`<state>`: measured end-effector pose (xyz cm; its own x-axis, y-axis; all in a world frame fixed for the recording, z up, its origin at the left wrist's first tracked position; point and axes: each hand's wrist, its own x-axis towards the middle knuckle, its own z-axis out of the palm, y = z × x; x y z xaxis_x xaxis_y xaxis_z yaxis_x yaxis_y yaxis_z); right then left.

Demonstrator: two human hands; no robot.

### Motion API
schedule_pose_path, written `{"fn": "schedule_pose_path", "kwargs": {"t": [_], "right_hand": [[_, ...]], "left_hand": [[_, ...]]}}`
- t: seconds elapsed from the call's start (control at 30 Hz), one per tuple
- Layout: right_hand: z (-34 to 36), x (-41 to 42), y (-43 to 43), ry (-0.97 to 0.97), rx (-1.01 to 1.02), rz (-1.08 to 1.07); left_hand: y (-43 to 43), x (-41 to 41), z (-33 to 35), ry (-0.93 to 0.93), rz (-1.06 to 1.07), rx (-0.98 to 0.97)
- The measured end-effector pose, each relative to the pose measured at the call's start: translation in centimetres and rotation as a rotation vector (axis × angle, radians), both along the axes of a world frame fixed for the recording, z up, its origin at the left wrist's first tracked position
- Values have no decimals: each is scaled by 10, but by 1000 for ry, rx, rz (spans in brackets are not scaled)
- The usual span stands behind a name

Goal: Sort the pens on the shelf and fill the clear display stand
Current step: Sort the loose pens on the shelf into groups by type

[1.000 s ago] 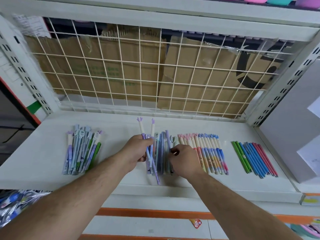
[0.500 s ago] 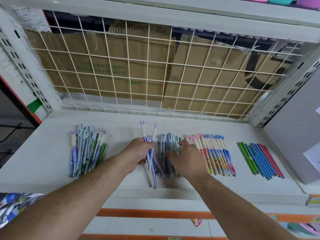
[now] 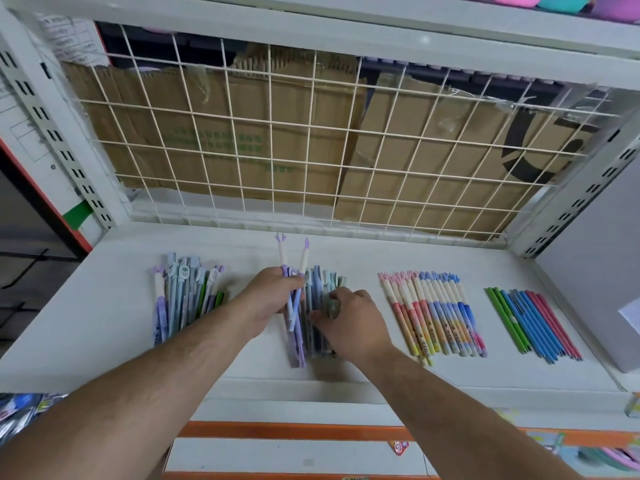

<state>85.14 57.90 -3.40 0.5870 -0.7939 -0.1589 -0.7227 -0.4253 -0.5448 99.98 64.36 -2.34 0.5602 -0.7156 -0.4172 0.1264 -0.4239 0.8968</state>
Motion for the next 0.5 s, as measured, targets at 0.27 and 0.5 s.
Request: {"fn": "schedule_pose_path", "kwargs": {"t": [0.27,0.5], "right_hand": [[3,-6,2,-238,1,-127],[27,-27,6,-568,528,-142]], "left_hand": [[1,-8,9,77,-13,-71],[-7,-38,11,179,-109,-149]]}}
